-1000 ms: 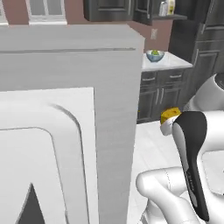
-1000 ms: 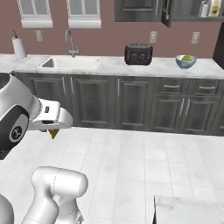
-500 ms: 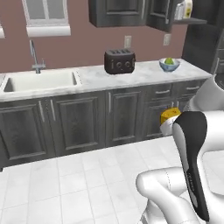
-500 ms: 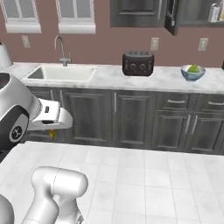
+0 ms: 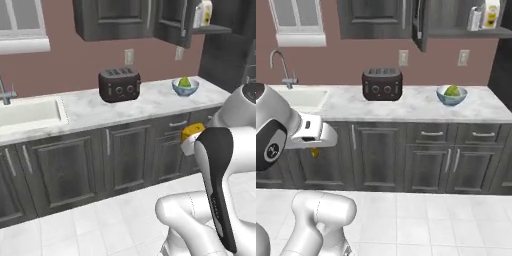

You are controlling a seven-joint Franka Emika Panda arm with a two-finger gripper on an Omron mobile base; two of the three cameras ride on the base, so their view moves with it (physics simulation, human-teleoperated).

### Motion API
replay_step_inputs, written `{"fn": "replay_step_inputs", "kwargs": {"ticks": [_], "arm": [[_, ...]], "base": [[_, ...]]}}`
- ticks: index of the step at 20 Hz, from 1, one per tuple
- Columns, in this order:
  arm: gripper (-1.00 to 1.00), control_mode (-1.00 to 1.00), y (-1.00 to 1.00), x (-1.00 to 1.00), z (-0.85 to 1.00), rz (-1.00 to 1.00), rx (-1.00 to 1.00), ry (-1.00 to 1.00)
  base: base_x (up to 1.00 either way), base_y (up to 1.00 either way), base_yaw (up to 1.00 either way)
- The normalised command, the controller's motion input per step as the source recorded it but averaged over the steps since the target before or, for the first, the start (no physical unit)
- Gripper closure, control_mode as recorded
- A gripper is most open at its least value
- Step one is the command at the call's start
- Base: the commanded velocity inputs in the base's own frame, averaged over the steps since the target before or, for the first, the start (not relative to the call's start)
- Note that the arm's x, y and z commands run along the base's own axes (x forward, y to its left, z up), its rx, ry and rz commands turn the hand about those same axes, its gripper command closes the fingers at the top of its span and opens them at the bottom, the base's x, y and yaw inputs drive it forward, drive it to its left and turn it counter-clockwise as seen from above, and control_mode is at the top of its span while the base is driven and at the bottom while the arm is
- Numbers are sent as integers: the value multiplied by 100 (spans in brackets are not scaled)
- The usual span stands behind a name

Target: Pick the cheese from the fridge and the cheese grater from the cabinet and place them next to the salad bowl.

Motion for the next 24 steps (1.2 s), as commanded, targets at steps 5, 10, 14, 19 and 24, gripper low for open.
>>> {"fn": "replay_step_inputs", "kwargs": {"ticks": [5, 10, 14, 19, 24], "arm": [[100, 100, 0, 0, 0, 0, 0, 0], [100, 100, 0, 0, 0, 0, 0, 0], [100, 100, 0, 0, 0, 0, 0, 0], [100, 100, 0, 0, 0, 0, 0, 0], [100, 100, 0, 0, 0, 0, 0, 0]], "base": [[76, -100, -29], [85, -100, 3], [92, -100, 23], [83, -82, 17], [74, -17, 6]]}}
